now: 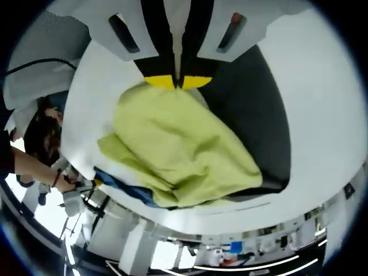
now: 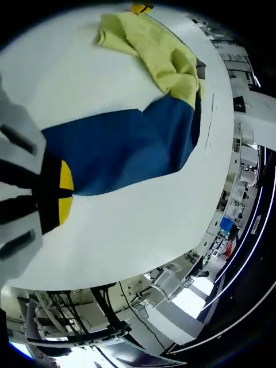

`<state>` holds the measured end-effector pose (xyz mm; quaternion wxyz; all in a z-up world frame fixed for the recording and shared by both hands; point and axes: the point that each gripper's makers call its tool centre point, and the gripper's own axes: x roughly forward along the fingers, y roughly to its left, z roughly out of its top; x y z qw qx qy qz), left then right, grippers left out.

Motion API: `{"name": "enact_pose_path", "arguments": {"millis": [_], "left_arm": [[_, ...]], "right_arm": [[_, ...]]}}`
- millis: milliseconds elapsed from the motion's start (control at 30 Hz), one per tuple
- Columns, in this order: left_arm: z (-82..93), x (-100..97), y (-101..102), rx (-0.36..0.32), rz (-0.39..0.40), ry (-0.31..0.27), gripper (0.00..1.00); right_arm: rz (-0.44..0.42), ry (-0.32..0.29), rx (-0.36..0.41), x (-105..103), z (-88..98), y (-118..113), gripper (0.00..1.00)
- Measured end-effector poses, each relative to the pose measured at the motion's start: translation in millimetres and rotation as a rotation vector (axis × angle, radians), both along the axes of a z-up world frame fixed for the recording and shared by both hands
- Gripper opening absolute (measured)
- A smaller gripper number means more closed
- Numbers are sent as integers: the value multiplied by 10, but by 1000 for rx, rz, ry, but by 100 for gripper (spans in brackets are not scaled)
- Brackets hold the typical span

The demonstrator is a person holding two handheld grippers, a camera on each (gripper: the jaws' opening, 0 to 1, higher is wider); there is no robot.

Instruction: Fold the garment on the visible template until the final outline fits inside the template.

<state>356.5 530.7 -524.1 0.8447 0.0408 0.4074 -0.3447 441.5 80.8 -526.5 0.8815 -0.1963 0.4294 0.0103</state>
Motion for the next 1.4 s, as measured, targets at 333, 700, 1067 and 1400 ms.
{"name": "enact_pose_path", "arguments": {"millis": [333,700,1067,1400], "left_arm": [[-24,-1,186,48,-56,9,0],[-80,-25,352,113,-140,15,0],[-108,14,457,120,-100,4,1],[-39,-31,424,70,-90,-37,26]], "right_arm": [[-4,6,-72,148,37,-353,0],[-75,26,-57,168,-22,-549,0],[-223,-46,125,170,-24,-503,2],[-209,-170,276,225,261,-219,46]]}}
